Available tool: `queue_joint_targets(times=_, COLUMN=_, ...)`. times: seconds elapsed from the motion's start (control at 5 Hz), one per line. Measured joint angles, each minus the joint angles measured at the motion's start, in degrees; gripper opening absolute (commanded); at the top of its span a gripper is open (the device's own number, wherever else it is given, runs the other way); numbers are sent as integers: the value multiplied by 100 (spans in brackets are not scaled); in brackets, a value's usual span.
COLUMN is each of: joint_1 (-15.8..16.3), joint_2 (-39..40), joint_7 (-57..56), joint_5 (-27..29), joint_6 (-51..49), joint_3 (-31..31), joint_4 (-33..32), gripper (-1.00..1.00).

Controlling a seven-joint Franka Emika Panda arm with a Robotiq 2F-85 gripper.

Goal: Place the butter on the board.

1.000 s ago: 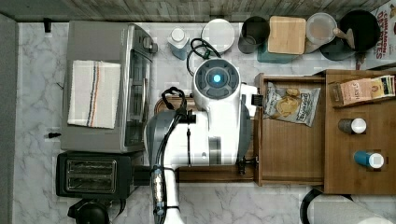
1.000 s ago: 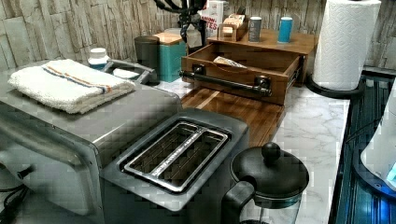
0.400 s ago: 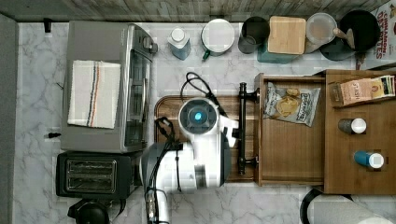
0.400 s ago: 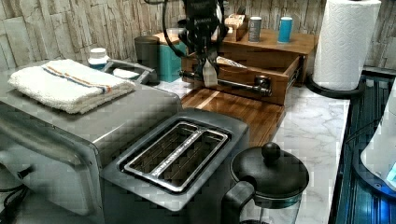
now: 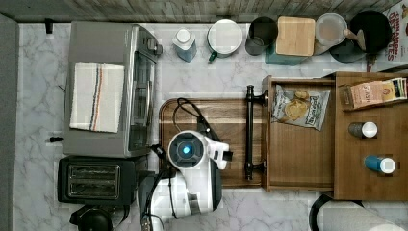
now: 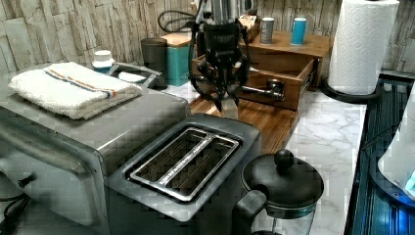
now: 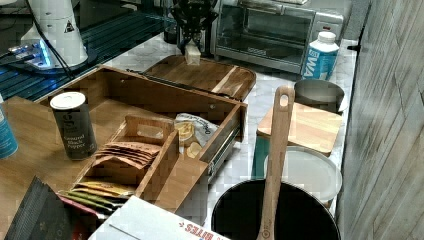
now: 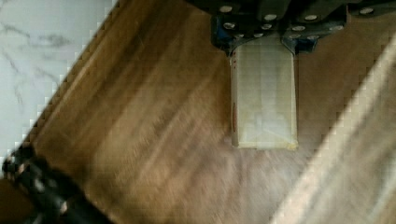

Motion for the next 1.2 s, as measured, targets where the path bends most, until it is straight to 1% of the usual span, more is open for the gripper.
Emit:
queue_joint_targets(times=0.2, joint_1=16, joint_2=39, joint_7=112, joint_5=2, joint_6=62, joint_3=308, joint_4=-213, gripper=-100)
queue_joint_targets(times=0.4, joint_1=140, joint_2=54, joint_7=165, joint_5=2, joint_6=504, joint_3=452, joint_4=-313, gripper=-100)
queue_joint_targets(times=0.6, joint_1=243, joint_2=63, joint_7=189, joint_5=158, joint_6=1055, joint_3=518, joint_4=-313, gripper=-100)
queue_joint_targets(times=1.0, joint_1=243, joint_2=127, joint_7=189, joint_5=329, joint_6=1385, joint_3=527, joint_4=-325, gripper=-100)
queue_joint_targets(times=1.2, joint_1=243, joint_2=288, joint_7=189, joint_5=341, joint_6=1407, joint_3=522, joint_4=-325, gripper=-100)
